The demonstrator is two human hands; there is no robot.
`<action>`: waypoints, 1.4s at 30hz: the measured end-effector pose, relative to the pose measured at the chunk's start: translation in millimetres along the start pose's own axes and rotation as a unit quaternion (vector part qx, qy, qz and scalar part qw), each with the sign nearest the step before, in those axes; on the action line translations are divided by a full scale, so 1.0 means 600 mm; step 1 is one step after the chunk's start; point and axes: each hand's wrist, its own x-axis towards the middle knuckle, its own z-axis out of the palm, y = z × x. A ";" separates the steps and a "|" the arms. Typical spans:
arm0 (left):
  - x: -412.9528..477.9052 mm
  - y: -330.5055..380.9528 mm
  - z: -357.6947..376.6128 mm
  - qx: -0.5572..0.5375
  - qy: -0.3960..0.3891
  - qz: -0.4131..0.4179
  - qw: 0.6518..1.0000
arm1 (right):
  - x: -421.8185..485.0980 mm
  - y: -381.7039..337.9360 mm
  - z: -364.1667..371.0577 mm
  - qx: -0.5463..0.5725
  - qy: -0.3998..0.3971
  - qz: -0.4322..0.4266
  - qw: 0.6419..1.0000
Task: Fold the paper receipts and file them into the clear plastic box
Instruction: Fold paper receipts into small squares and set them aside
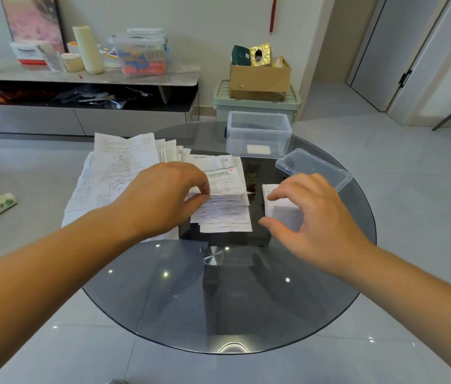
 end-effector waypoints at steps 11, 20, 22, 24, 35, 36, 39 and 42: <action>-0.169 0.080 -0.015 -0.176 -0.177 0.024 0.968 | -0.089 -0.073 0.008 0.047 -0.247 -0.100 0.963; -0.158 0.059 -0.008 -0.189 -0.178 -0.035 0.965 | -0.084 -0.065 0.023 0.057 -0.225 -0.010 0.973; -0.153 0.057 -0.011 -0.197 -0.181 -0.043 0.963 | -0.078 -0.065 0.025 0.075 -0.217 0.018 0.973; -0.151 0.059 -0.015 -0.201 -0.194 -0.043 0.959 | -0.074 -0.066 0.023 0.091 -0.207 0.033 0.974; -0.125 0.048 -0.006 -0.206 -0.132 -0.149 0.958 | -0.054 -0.082 0.032 0.211 -0.170 0.148 0.951; -0.122 0.047 -0.002 -0.199 -0.126 -0.156 0.959 | -0.051 -0.081 0.039 0.198 -0.160 0.151 0.955; -0.114 0.045 0.012 -0.165 -0.122 -0.165 0.965 | -0.046 -0.083 0.061 0.155 -0.142 0.152 0.966; -0.115 0.044 0.024 -0.123 -0.142 -0.158 0.969 | -0.045 -0.089 0.074 0.075 -0.155 0.141 0.975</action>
